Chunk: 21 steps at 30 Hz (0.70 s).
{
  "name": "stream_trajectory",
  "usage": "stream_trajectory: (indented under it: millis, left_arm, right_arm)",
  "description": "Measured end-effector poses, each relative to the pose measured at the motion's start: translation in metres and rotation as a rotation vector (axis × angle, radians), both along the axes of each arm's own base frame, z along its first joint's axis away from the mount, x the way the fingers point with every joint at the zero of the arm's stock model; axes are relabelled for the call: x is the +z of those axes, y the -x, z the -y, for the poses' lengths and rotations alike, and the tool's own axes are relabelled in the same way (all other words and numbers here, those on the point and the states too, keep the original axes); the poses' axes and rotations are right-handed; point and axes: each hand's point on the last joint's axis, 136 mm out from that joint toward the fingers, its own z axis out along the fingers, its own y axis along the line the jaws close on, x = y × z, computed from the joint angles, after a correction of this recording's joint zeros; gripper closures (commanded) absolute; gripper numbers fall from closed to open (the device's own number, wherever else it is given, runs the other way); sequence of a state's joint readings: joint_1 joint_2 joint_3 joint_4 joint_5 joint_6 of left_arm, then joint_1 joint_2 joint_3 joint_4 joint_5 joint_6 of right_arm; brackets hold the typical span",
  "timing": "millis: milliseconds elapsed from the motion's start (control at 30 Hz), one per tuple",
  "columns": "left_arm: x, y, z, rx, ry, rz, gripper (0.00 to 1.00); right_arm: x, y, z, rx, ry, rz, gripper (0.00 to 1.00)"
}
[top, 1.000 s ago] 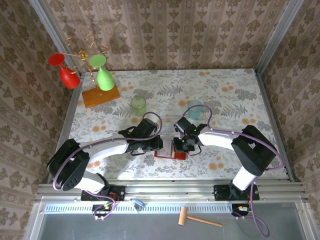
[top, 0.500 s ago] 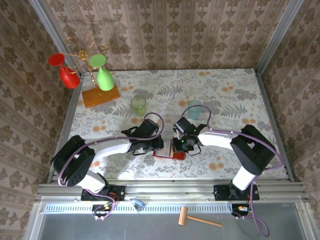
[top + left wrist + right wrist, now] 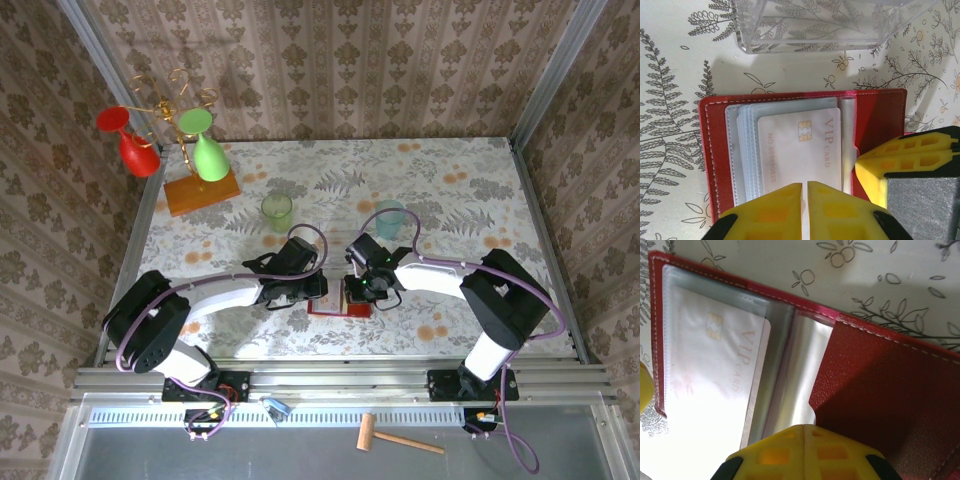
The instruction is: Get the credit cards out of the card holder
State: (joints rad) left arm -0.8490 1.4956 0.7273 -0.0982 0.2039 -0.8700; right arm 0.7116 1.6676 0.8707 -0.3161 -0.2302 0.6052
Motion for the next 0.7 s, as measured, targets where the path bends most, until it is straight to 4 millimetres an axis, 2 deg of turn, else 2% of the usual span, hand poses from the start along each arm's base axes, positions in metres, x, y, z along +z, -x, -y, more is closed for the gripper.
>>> stream_trajectory:
  millis: [267, 333, 433, 700]
  left_arm:
    - [0.0, -0.001, 0.002, 0.004, 0.008, 0.001, 0.88]
    - [0.0, -0.002, 0.003, 0.007, 0.011, 0.001, 0.89]
    - [0.0, -0.002, 0.004, 0.005, 0.018, -0.001, 0.89]
    - [0.001, -0.002, 0.008, -0.003, 0.035, -0.001, 0.89]
  right_arm:
    - [0.0, -0.001, 0.002, -0.006, 0.012, 0.006, 0.94]
    - [0.001, -0.002, 0.002, -0.009, 0.011, 0.006, 0.89]
    - [0.005, -0.002, 0.002, -0.029, 0.001, 0.004, 0.87]
    - [0.033, -0.009, -0.012, -0.118, -0.106, 0.012, 0.81]
